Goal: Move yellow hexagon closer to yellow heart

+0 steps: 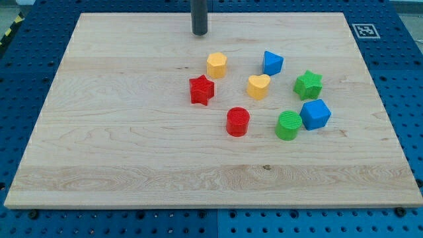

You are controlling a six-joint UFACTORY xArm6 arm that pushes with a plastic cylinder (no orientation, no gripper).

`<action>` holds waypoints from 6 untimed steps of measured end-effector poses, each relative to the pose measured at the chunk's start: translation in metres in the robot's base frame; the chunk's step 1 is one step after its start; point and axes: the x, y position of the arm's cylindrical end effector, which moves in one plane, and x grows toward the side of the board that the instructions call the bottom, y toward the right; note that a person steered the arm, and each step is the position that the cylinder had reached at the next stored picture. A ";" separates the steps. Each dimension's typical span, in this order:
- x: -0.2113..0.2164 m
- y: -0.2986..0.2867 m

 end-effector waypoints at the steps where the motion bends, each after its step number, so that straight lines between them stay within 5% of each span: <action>1: 0.000 0.000; 6: 0.096 0.037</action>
